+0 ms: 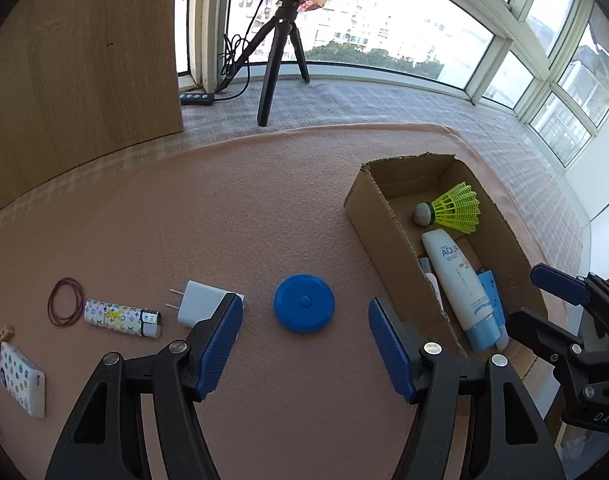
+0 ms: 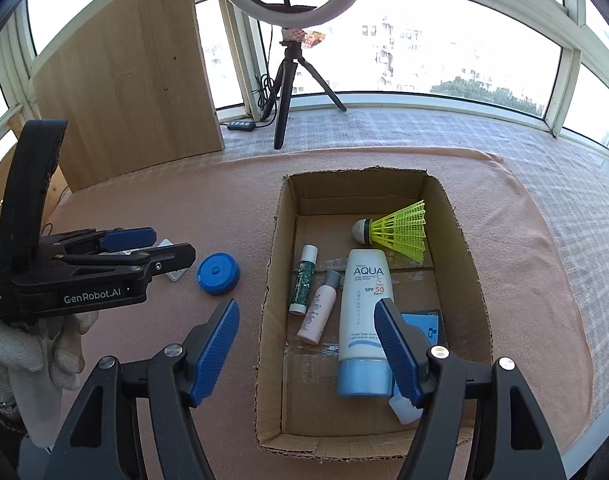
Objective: Organize objects
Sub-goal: 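Move the right tool back to the white charger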
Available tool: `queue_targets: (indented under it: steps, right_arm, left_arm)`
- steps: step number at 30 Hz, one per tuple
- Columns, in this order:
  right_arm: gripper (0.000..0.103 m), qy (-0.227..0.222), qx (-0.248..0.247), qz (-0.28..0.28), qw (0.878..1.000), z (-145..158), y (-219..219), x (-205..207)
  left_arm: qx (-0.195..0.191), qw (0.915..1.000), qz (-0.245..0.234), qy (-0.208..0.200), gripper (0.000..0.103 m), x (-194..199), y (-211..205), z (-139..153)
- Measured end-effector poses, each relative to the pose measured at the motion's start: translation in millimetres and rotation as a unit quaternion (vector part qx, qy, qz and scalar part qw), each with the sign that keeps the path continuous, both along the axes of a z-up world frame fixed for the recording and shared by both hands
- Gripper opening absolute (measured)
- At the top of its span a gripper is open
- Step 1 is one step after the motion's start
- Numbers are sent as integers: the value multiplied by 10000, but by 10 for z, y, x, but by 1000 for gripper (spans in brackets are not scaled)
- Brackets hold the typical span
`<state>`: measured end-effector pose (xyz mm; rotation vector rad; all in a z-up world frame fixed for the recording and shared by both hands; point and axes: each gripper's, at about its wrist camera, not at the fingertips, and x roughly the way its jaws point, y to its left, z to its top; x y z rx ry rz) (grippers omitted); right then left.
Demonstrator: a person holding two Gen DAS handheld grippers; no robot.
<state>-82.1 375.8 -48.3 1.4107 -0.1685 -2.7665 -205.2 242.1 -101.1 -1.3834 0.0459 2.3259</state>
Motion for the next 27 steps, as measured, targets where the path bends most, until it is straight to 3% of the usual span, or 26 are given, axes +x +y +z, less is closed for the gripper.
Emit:
queue_targets:
  steps: [9, 16, 24, 27]
  right_arm:
    - [66, -52, -381, 726, 9966, -7, -504, -396]
    - [66, -507, -1053, 1142, 9866, -184, -841, -808]
    - [66, -924, -1103, 1368, 9801, -457, -1199, -1172]
    - [55, -1192, -1243, 1289, 9766, -618, -1256, -1347]
  left_arm:
    - [101, 9976, 598, -328, 69, 116, -672, -257]
    - [181, 9947, 900, -469, 68, 192, -1045, -400]
    - [309, 9924, 1062, -538, 67, 216, -1234, -472]
    - [358, 9921, 1061, -565, 64, 221, -1251, -490]
